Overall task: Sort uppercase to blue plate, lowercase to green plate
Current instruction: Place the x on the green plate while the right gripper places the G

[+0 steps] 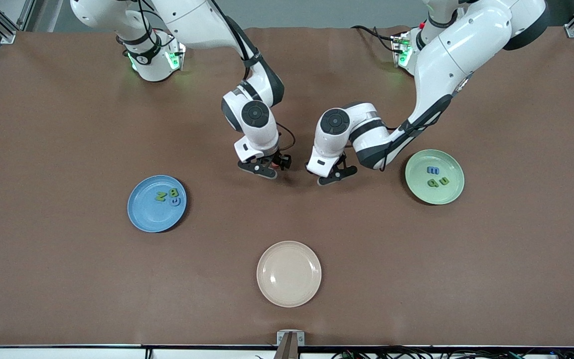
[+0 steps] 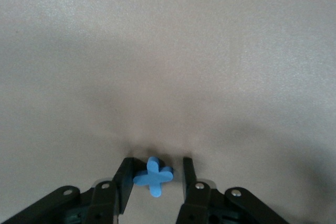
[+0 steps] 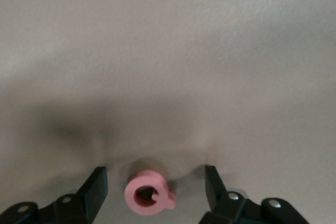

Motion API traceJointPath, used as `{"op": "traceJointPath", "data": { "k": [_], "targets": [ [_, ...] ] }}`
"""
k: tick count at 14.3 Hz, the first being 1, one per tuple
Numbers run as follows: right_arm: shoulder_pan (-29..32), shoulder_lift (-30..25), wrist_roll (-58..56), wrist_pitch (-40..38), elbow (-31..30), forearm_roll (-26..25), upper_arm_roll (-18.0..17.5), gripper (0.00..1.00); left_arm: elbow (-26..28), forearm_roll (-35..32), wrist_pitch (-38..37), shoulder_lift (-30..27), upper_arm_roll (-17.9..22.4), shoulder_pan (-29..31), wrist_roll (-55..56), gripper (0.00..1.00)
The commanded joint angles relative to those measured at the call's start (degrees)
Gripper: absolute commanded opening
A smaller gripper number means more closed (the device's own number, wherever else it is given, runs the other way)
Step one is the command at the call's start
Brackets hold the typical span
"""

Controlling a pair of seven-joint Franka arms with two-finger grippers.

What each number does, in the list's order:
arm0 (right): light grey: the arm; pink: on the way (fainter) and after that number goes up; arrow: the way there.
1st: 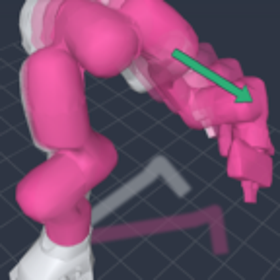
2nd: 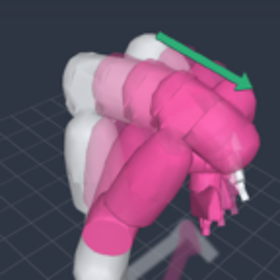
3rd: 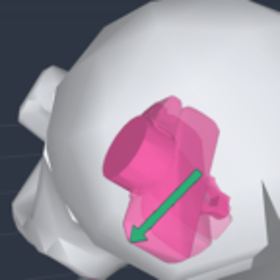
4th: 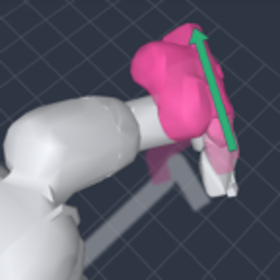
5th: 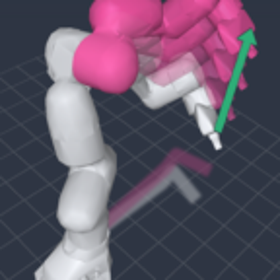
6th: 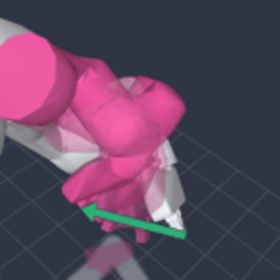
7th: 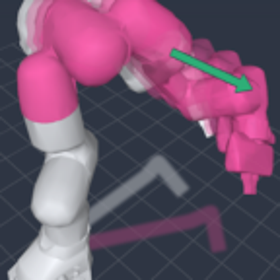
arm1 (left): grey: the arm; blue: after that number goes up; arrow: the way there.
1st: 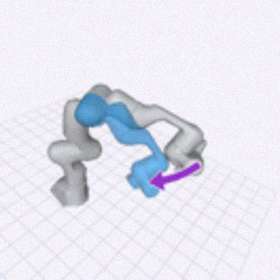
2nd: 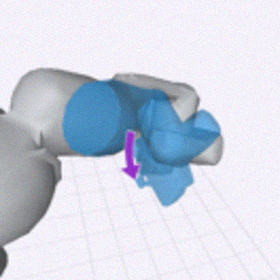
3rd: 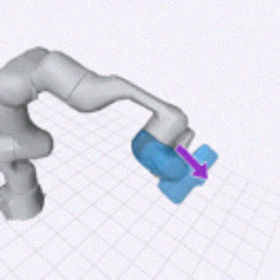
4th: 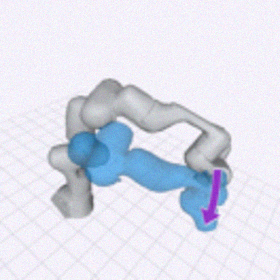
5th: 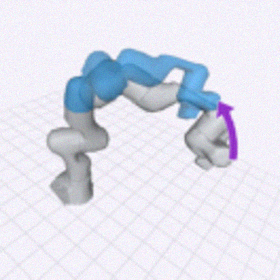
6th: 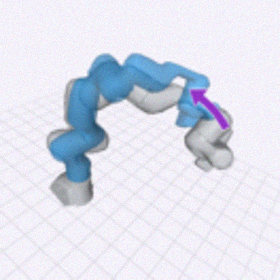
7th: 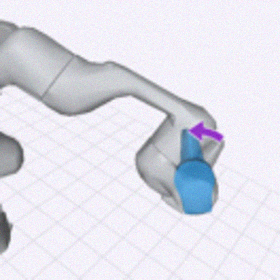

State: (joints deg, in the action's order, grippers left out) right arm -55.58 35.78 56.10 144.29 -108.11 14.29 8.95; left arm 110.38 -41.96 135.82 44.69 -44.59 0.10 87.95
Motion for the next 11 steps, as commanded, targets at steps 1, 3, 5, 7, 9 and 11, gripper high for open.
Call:
{"op": "traceJointPath", "data": {
  "k": [1,3,5,7,9,11],
  "targets": [
    [-1.63,0.34,1.38,0.2,0.35,-0.05,0.8,0.8,0.18,0.12,0.32,-0.04,0.47,-0.8,0.73,0.35],
    [-1.9,0.43,1.47,0.2,0.26,-0.05,0.8,0.74,0.27,0.12,0.32,-0.04,0.47,-0.72,0.82,0.29],
    [-2.08,0.43,1.47,0.11,0.26,-0.05,0.8,0.67,0.36,0.12,0.32,-0.04,0.47,-0.72,1.78,0.24],
    [-2.34,0.43,1.38,0.11,0.18,-0.05,0.8,0.58,0.36,0.12,0.23,-0.21,0.47,-0.54,3.19,0.17],
    [-2.34,0.43,1.38,0.11,0.09,-0.05,0.8,0.44,0.36,0.39,-0.21,-0.91,0.39,-0.28,3.98,0.13],
    [-2.34,0.43,1.38,0.11,0.09,-0.05,0.8,0.27,0.45,0.82,-0.99,-1.96,-0.14,0.33,4.16,0.12]
  ]
}}
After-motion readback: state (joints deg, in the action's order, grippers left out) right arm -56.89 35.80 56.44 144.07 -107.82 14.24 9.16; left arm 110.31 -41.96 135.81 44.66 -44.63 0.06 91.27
